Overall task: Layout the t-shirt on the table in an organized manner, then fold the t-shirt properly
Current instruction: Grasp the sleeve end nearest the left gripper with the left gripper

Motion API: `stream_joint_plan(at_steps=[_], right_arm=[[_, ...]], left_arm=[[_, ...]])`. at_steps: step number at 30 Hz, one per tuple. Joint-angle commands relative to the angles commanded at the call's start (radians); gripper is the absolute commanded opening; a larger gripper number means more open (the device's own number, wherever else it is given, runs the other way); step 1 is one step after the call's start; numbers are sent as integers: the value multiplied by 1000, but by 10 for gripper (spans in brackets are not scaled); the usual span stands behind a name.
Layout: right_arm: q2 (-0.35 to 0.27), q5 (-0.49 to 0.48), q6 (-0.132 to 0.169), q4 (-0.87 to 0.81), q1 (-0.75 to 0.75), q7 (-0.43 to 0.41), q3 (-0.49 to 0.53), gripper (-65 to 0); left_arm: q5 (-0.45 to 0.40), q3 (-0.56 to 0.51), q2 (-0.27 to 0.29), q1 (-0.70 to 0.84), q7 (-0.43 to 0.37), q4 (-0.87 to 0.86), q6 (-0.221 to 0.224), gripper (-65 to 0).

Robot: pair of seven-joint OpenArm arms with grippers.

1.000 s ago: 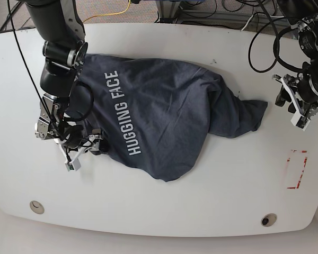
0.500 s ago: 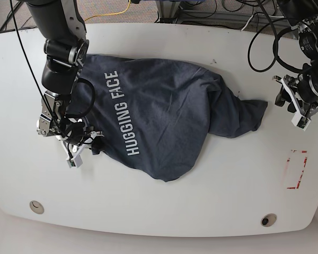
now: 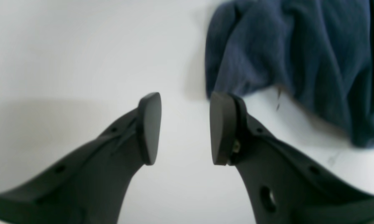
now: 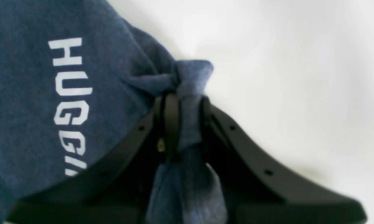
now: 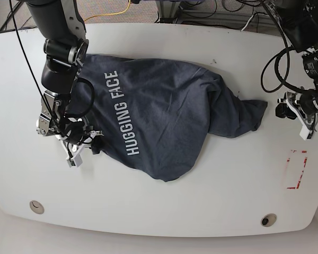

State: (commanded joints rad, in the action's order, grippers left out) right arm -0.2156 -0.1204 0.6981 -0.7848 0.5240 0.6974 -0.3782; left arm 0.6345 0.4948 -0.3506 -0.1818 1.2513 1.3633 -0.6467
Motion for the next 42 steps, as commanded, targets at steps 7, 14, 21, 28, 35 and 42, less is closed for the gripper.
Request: stream_joint_plan(at_steps=[7,14,21,28,35,42], right_arm=[[0,0,0,-2,0,0,0,-582],[0,0,0,-2,2,0,0,-582],[0,0,0,-32,2,0,-2,-583],[11,0,0,-155,-43,5,3,-583],[32,5,0,-244,-48,58,3,-585],[31,2,0,-347,-69,118,-2,-585]], left_arm=[[2,-146,-20,-40,-104,-150,97,-407],[2,-181,-18,-41,-163,-244,98,-407],[2,-181,-15,-35,-166,-281,95,-407],[6,-236,-14,-35,-161,-276,94,-421],[3,-275,-14,-35,-161,-272,100,-649],[3,-275,-20,-43,-161,-261,100,-650]])
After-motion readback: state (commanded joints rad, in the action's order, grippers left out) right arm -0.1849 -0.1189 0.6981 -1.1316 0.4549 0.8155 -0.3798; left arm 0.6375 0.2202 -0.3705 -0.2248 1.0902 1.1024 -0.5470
